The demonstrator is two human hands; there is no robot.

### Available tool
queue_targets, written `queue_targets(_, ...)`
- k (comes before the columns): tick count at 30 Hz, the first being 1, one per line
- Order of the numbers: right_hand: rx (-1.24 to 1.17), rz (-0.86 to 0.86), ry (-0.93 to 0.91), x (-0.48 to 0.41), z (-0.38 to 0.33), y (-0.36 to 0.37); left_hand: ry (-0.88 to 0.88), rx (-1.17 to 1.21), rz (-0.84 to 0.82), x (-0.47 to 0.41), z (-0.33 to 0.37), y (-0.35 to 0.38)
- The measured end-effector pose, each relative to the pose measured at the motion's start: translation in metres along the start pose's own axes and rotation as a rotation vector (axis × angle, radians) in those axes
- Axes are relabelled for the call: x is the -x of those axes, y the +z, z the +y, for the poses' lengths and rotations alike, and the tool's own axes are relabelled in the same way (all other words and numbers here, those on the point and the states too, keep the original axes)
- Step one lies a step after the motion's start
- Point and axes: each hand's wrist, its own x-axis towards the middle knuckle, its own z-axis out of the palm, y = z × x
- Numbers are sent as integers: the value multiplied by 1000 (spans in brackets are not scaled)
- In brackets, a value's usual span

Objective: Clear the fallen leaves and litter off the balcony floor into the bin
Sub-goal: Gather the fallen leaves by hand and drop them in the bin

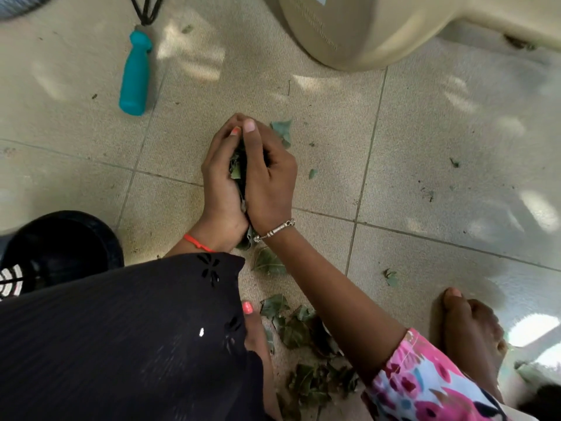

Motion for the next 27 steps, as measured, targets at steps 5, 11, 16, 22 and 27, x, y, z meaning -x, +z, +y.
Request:
queue_targets(5, 775, 253, 787, 88, 4, -210, 3, -75, -53, 1, 0, 0)
queue_targets(11, 1083, 151, 819, 70, 15, -192, -7, 15, 141, -11, 8, -15)
queue_targets(16, 349, -197, -1, -32, -8, -18, 117, -16, 286, -19, 18, -15)
queue_targets(22, 599, -620, -103, -36, 3, -71, 200, -20, 314, -25, 29, -31)
queue_targets(27, 948, -953, -395, -11, 14, -84, 225, 22, 286, -26, 32, -41)
